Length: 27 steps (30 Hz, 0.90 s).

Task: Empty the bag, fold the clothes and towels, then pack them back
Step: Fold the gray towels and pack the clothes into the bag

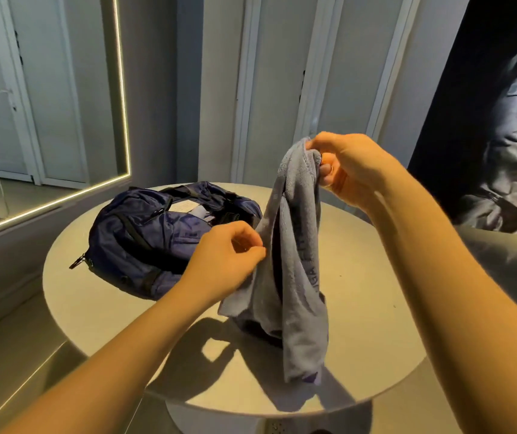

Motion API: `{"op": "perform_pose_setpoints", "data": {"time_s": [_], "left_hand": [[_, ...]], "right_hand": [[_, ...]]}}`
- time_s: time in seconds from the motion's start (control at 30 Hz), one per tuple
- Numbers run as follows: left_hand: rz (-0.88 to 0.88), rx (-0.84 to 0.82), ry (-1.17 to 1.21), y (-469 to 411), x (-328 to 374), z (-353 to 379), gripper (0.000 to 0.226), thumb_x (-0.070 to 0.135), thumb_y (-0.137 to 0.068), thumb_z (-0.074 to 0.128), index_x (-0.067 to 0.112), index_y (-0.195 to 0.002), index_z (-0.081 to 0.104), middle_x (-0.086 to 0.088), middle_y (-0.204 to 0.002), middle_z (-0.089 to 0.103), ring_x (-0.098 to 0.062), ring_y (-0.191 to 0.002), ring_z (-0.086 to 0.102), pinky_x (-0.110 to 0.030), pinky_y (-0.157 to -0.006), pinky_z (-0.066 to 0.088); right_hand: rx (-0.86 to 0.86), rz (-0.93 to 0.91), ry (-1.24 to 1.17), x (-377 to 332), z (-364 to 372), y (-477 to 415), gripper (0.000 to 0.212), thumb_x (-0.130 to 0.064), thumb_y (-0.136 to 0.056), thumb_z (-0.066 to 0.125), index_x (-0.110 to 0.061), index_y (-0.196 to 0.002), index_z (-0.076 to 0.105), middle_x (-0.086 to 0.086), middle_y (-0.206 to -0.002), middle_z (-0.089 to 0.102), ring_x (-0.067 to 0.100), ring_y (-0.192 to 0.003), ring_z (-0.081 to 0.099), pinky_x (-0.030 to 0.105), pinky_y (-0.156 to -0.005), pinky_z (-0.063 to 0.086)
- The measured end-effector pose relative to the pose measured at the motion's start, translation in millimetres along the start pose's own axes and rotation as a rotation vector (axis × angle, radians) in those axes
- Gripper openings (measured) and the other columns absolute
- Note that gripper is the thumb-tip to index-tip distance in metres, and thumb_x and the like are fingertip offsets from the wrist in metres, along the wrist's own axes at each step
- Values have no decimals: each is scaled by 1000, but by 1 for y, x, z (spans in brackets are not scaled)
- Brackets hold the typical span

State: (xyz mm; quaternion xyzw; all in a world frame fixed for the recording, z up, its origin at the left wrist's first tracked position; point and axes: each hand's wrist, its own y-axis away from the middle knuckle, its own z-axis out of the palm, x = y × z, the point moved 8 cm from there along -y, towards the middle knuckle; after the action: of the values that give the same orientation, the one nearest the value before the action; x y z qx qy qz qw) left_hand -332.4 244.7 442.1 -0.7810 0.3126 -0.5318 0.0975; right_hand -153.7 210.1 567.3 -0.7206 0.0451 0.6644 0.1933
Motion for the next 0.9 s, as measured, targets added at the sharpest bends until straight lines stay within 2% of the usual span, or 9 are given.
{"op": "perform_pose_setpoints", "data": {"time_s": [0.07, 0.13, 0.27, 0.33, 0.43, 0.5, 0.6, 0.77, 0.9], "left_hand": [[-35, -80, 50, 6, -14, 11, 5, 19, -90, 75, 20, -92, 71, 3, -88, 72, -13, -83, 67, -35, -81, 57], [-86, -167, 73, 14, -31, 25, 6, 21, -93, 73, 20, -98, 70, 2, -92, 72, -15, -85, 67, -38, -82, 58], [-172, -210, 92, 24, -67, 42, 5, 26, -93, 74, 22, -96, 72, 2, -92, 72, -18, -84, 67, -41, -83, 57], [-217, -237, 135, 25, -79, 49, 10, 28, -91, 77, 22, -98, 73, -1, -93, 73, -20, -84, 69, -36, -79, 58], [-253, -286, 222, 27, -87, 61, 20, 32, -86, 81, 21, -101, 75, -4, -92, 74, -16, -82, 70, -23, -71, 56], [-233, -279, 239, 25, -87, 68, 19, 29, -83, 84, 21, -99, 76, -5, -89, 74, -15, -81, 70, -21, -72, 55], [-184, -206, 257, 17, -85, 77, 8, 26, -88, 80, 20, -93, 77, -4, -85, 74, -19, -81, 69, -27, -76, 55], [-114, -182, 265, 5, -63, 94, 13, 33, -92, 75, 21, -98, 74, 2, -85, 72, -15, -79, 67, -32, -77, 58], [-44, -176, 231, -6, -41, 102, 19, 37, -89, 78, 24, -102, 74, 8, -88, 71, -9, -83, 67, -31, -82, 56]], "right_hand": [[40, 95, -17, 26, -8, -10, 10, -6, -92, 60, 3, -93, 65, 6, -65, 52, 8, -46, 44, 18, -40, 37], [51, 144, -27, 50, -13, -13, 13, -5, -93, 61, 5, -98, 67, 5, -64, 55, 8, -44, 47, 17, -40, 39], [52, 118, 6, 75, -30, -15, 21, -7, -95, 61, 9, -106, 66, 6, -70, 58, 7, -49, 48, 17, -42, 41], [-16, 95, 17, 82, -39, -14, 20, -8, -96, 61, 8, -106, 67, 6, -74, 59, 8, -54, 49, 17, -46, 42], [-128, 61, 26, 89, -53, -9, 15, -9, -98, 60, -1, -105, 70, 4, -83, 68, 10, -69, 61, 21, -61, 56], [-175, 24, -4, 94, -64, -4, 13, -9, -100, 57, -8, -102, 69, 4, -91, 69, 14, -82, 65, 25, -72, 58], [-214, -15, -139, 105, -78, 1, 9, -11, -99, 55, -11, -100, 64, 5, -94, 65, 18, -85, 63, 27, -76, 55], [-164, -11, -174, 124, -89, 2, 9, -13, -100, 56, -7, -103, 63, 9, -91, 64, 23, -83, 62, 33, -75, 57], [-299, -52, -131, 118, -69, 11, 22, 0, -100, 44, -8, -89, 63, 1, -75, 58, 18, -72, 52, 31, -74, 49]]}}
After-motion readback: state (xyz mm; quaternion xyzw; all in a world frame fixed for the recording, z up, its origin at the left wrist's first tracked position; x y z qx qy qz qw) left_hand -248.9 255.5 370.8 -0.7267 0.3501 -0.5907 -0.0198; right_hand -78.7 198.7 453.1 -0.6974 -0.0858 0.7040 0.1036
